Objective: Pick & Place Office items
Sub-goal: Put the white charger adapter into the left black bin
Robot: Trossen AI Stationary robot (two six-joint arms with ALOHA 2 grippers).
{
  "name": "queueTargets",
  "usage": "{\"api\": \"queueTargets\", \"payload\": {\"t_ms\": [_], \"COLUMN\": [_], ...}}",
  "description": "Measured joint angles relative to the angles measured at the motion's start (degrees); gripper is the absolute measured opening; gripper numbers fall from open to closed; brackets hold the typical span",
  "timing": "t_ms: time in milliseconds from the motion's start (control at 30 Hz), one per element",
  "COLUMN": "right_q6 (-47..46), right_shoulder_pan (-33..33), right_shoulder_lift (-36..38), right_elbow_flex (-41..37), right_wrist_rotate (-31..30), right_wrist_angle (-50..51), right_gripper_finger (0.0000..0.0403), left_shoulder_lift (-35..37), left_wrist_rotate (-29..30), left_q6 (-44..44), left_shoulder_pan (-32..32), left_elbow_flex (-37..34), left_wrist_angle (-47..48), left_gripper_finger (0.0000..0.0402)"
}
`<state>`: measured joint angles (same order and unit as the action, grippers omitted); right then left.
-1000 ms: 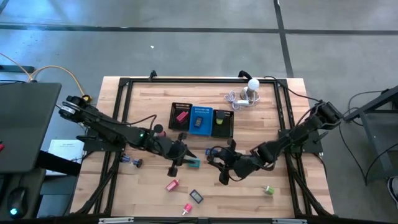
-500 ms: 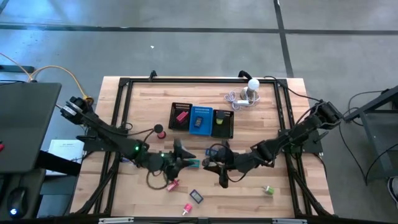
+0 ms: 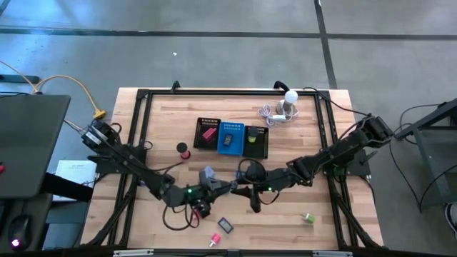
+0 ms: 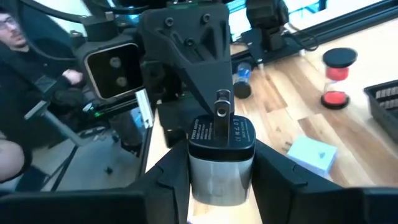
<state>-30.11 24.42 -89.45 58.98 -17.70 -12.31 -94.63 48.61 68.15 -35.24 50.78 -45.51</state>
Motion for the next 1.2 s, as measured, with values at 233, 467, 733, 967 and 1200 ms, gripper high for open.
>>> {"api": "queueTargets", "payload": {"t_ms": [233,467,733,967,1200], "right_q6": [0.2,0.2,0.2,0.3,0.3], "right_shoulder_pan": [0.0,-0.1,-0.1,-0.2,-0.3], "right_shoulder_lift": [0.0,0.0,0.0,0.0,0.0], "right_elbow_flex": [-0.2,-0.2,-0.1,0.0,0.0], "right_wrist_rotate": [0.1,0.5,0.3,0.0,-0.4], "right_wrist_angle": [0.1,-0.7,-0.8,-1.2,-1.1], "right_gripper_finger": [0.0119,0.0119,0.0119,0.0119,0.0119], "left_shoulder_lift": [-2.4,-2.5,-2.5,-2.5,-2.6], "left_wrist_rotate": [0.3,-0.3,-0.1,0.8,2.2], "left_q6": [2.6,1.1,-1.6,-3.4,-5.4], "left_shoulder_pan": [0.7,0.0,-0.4,-0.9,-1.0], "left_elbow_flex": [0.0,0.0,0.0,0.0,0.0], "left_wrist_angle": [-3.1,-4.9,-4.9,-5.0,-4.9], "left_gripper_finger": [0.0145,0.0145,0.0146,0.0168,0.0168]}}
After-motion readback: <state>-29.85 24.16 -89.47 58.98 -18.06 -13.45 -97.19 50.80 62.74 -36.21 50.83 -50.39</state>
